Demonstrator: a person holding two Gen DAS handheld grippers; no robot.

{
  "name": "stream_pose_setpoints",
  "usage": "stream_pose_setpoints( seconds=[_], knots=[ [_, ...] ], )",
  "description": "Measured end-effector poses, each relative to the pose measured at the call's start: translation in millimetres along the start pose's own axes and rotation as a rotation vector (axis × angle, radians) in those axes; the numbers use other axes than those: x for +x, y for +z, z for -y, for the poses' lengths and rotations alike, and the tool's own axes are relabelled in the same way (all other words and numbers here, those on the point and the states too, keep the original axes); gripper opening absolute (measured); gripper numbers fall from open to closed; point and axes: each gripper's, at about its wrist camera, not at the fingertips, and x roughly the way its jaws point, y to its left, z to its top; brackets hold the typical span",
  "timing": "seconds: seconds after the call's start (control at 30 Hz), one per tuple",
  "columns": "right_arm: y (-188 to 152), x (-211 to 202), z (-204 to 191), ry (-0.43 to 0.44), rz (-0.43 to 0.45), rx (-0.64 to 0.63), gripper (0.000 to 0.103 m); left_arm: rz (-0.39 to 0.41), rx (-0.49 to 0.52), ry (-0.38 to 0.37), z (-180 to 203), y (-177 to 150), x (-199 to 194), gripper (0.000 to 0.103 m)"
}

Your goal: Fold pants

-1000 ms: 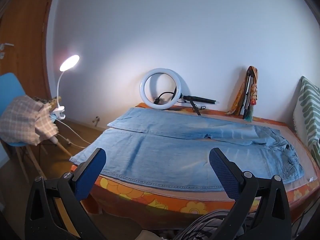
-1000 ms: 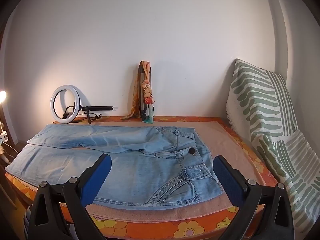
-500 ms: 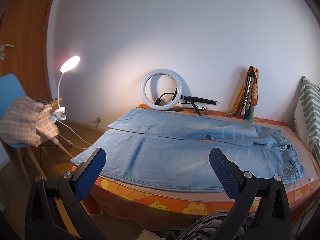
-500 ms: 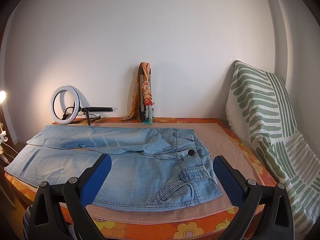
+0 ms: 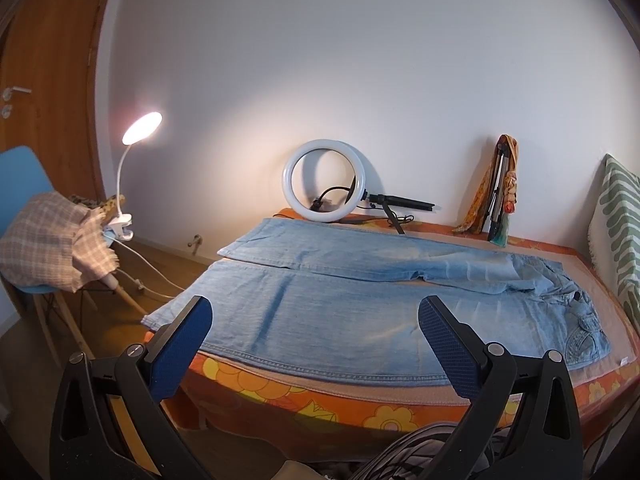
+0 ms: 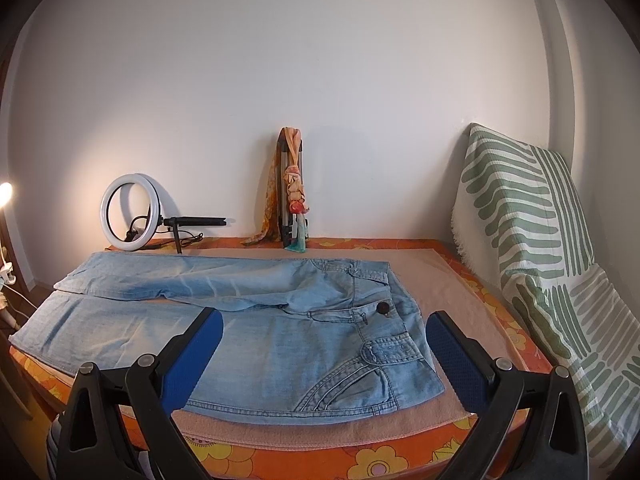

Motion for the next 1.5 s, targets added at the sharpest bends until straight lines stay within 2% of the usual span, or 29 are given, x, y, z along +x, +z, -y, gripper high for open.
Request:
stream_pose_setpoints(
  seconds=[1.5],
  knots=[
    [-4.5, 3.2, -2.3, 0.023, -0.007, -0.002, 0.103, -0.01, 0.047, 0.024, 7.3, -2.9, 5.5, 0.103]
  ],
)
